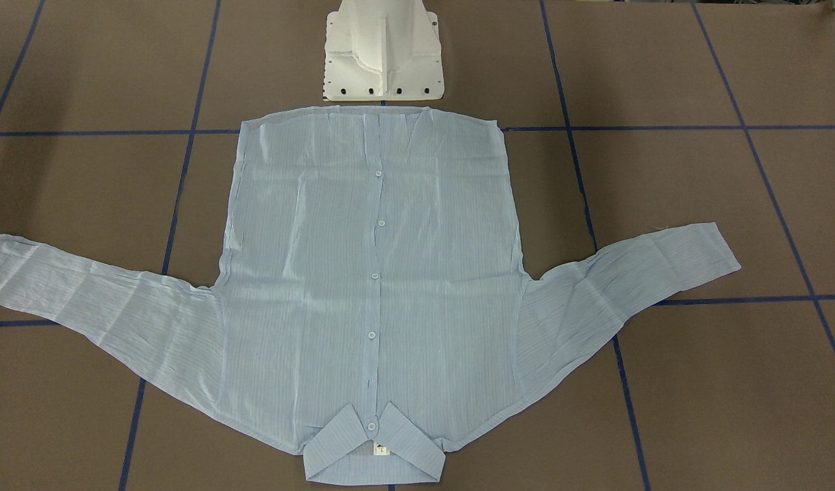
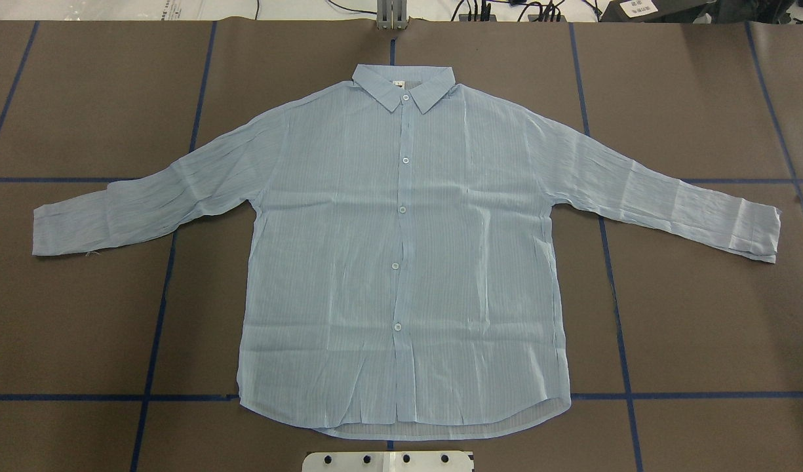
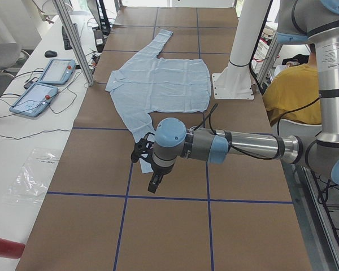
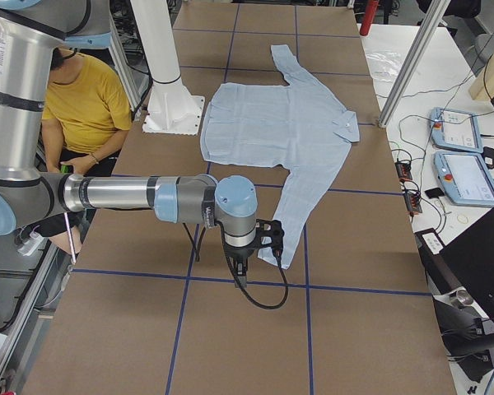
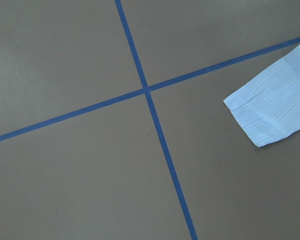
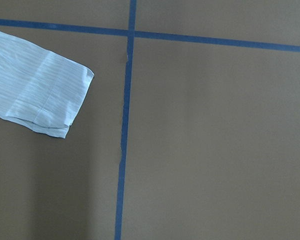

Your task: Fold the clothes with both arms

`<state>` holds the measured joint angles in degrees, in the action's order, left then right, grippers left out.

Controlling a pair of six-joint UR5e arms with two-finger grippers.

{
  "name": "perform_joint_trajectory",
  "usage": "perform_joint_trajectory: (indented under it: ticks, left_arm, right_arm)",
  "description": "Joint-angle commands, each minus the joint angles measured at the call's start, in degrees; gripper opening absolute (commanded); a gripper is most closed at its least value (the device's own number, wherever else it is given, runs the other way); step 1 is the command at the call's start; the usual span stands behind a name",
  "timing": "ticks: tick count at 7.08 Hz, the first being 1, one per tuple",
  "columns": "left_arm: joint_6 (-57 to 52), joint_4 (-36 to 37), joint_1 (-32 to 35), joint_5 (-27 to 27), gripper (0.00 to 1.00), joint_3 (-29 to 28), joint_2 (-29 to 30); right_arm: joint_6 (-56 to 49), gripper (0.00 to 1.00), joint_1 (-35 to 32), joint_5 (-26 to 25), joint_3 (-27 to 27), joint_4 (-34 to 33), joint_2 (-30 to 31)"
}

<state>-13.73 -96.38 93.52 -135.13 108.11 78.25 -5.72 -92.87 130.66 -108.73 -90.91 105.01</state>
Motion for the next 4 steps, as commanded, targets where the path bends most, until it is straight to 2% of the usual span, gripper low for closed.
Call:
perform_joint_trajectory:
  ticks: [1, 2, 3, 4]
  left_arm:
    - [0.5, -7.6, -0.1, 0.0, 1.0, 0.7, 1.3]
    - [0.5, -15.9, -0.1, 0.0, 1.0, -0.3, 2.3]
    - [0.9, -21.9, -0.1, 0.0, 1.0, -0.5, 2.7]
    - [5.4, -22.7, -0.1, -0.1, 1.0, -2.0, 4.4]
  right_arm:
    - [0.2, 1.0, 0.1, 2.0, 0.1, 13.6, 0.0]
    - [0.1, 1.0, 0.1, 1.4, 0.8, 21.5, -0.9]
    - [0.6, 1.0, 0.1, 1.9, 4.4, 24.7, -2.8]
    - [1.0, 1.0, 0.1, 2.2, 8.3, 25.2, -4.7]
